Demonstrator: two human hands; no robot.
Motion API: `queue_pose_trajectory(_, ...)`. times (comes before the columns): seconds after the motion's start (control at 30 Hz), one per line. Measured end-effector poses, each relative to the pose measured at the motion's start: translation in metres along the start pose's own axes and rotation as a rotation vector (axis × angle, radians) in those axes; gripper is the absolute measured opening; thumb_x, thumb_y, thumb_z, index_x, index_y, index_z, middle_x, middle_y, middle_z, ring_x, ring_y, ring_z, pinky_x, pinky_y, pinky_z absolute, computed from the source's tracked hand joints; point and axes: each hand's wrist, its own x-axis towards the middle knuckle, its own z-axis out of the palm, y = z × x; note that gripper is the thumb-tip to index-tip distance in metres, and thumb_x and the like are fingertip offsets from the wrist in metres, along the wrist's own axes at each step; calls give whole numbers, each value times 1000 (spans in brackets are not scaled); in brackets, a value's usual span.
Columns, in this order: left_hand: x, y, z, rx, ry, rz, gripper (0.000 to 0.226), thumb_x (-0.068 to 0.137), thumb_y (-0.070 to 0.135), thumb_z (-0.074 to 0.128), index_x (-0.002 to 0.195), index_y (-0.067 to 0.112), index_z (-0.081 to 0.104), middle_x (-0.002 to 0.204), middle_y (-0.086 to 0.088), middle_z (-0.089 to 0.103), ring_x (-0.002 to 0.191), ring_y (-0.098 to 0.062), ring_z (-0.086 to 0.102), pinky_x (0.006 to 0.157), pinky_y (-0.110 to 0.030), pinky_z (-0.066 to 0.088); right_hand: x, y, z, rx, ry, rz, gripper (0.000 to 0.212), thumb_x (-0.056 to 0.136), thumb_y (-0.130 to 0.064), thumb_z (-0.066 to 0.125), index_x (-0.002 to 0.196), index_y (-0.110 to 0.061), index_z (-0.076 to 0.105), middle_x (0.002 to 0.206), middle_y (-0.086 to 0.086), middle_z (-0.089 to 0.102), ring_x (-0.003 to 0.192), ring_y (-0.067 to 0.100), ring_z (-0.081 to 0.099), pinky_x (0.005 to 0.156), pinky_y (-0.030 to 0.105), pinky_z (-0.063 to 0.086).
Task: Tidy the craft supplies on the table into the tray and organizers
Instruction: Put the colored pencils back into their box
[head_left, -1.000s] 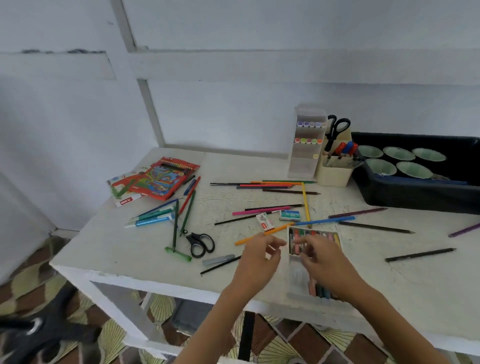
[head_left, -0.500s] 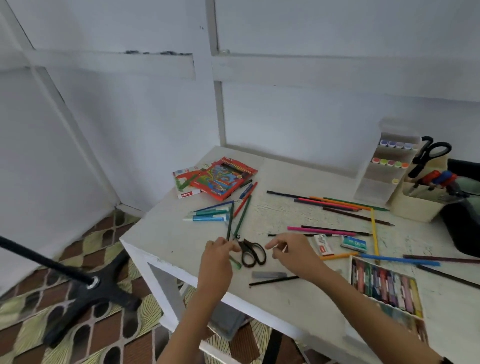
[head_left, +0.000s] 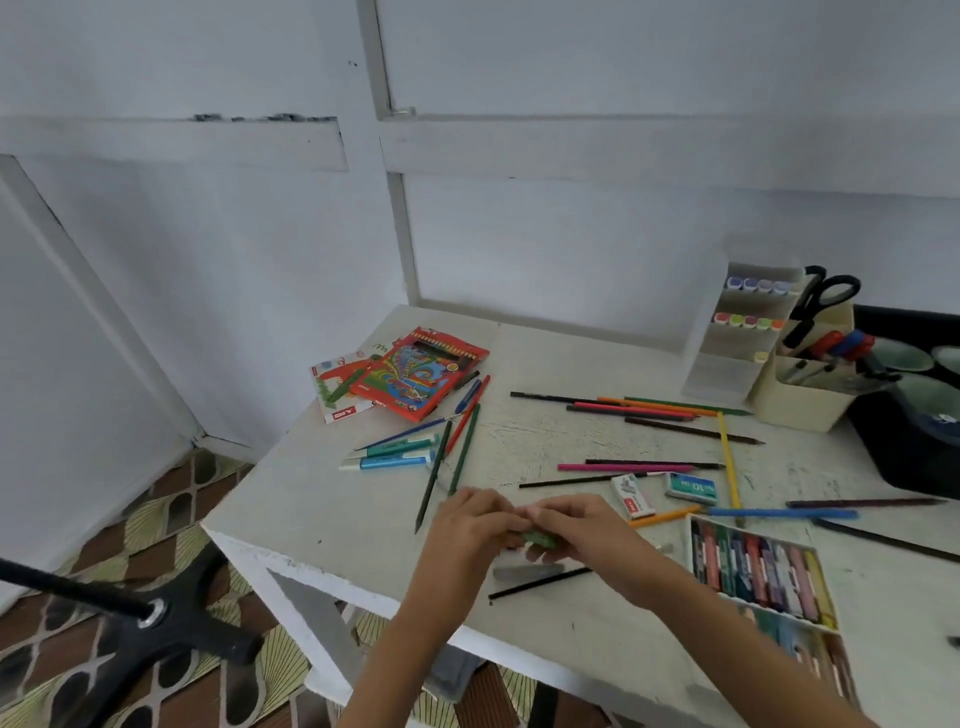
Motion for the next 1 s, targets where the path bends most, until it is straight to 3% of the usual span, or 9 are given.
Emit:
queue_pose_trajectory(0.1,17,26,13,-266,-55,-51,8,79,11,67,85,17,69,83,8,61,80,4,51,72,-8,41,-25,2,-29,168,-33,4,22,92,-15,55,107,-10,71,100,15,70,83,21,64,77,26,51)
queue_pose_trajectory(0.23,31,59,38,-377,-173,-85,27,78,11,71,87,27,51,86,13,61,88,1,54,81,-9,39,-65,13,-62,105,65,22,30,85,-12,64,115,-16,67,105,9,70,97,21,66,88,31,52)
queue_pose_trajectory(0.33,33,83,63,-412,-218,-35,29,83,8,66,100,29,53,102,13,60,101,1,53,88,-14,42,-93,20,-82,83,237,60,37,83,-5,66,117,-20,64,97,12,71,91,22,68,79,30,56)
queue_pose_trajectory(0.43,27,94,81,-440,-207,-119,29,87,9,62,103,32,52,103,15,59,97,2,55,80,-9,43,-117,29,-95,-59,443,104,40,80,-7,72,115,-24,64,90,8,69,83,16,68,67,21,54)
queue_pose_trajectory(0.57,15,103,97,-491,-264,-361,15,85,18,68,96,23,60,87,8,61,77,-2,58,66,-9,44,-137,47,-97,-118,596,69,34,77,-7,74,107,-20,64,82,10,67,74,19,69,66,31,59)
queue_pose_trajectory(0.77,7,110,105,-613,-295,-538,7,81,15,72,87,15,68,77,-2,68,71,-13,66,67,-27,58,-143,64,-85,-286,690,13,35,71,-16,81,102,-22,65,74,2,68,64,13,68,66,28,59)
queue_pose_trajectory(1.0,6,112,106,-721,-269,-685,11,81,9,72,91,8,70,80,-8,70,72,-14,68,60,-20,55,-131,68,-76,-566,689,-79,40,72,-23,80,109,-18,66,79,-8,57,66,3,55,65,10,44)
